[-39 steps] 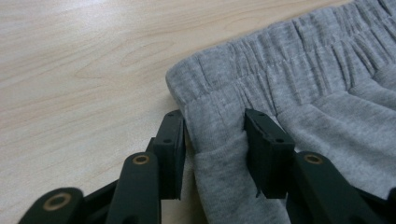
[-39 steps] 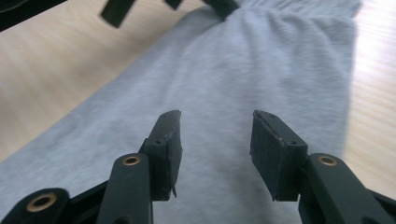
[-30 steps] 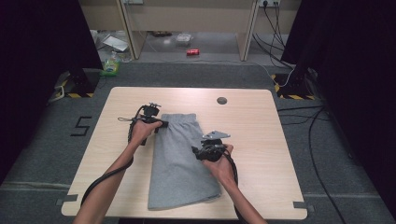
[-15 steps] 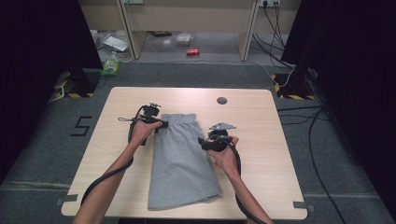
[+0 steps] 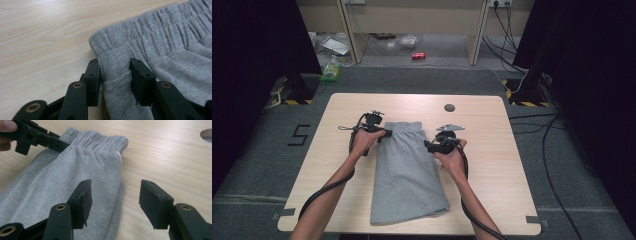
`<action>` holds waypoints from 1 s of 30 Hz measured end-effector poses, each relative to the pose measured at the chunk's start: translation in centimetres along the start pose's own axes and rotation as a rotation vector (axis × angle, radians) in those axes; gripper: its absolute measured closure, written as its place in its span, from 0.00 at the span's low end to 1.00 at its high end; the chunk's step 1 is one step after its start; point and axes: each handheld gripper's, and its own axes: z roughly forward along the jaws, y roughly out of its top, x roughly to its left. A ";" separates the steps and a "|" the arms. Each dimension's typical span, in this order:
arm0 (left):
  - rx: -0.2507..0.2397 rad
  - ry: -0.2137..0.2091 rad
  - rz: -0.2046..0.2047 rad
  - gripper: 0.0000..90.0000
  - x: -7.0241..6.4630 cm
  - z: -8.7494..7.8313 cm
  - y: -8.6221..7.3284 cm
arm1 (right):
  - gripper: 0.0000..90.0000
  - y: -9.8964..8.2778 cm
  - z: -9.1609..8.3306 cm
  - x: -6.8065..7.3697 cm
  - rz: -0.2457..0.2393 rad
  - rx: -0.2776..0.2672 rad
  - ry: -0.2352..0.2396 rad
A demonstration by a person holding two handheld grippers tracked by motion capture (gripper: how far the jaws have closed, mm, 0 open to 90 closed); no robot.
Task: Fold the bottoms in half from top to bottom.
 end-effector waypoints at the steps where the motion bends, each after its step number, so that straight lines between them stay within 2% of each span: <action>1: 0.001 -0.001 -0.001 0.68 0.0 0.0 0.0 | 0.48 0.1 0.1 -0.1 0.001 0.003 -0.004; 10: -0.003 0.003 -0.002 0.68 -0.1 0.0 -0.1 | 0.47 2.0 2.0 -0.3 -0.005 0.029 -0.029; 20: -0.009 0.001 -0.001 0.68 0.0 0.0 -0.2 | 0.45 3.7 5.2 0.0 0.024 0.059 -0.034; 30: -0.014 0.002 -0.001 0.68 0.0 0.0 -0.2 | 0.46 3.9 7.8 -0.1 0.059 0.117 -0.044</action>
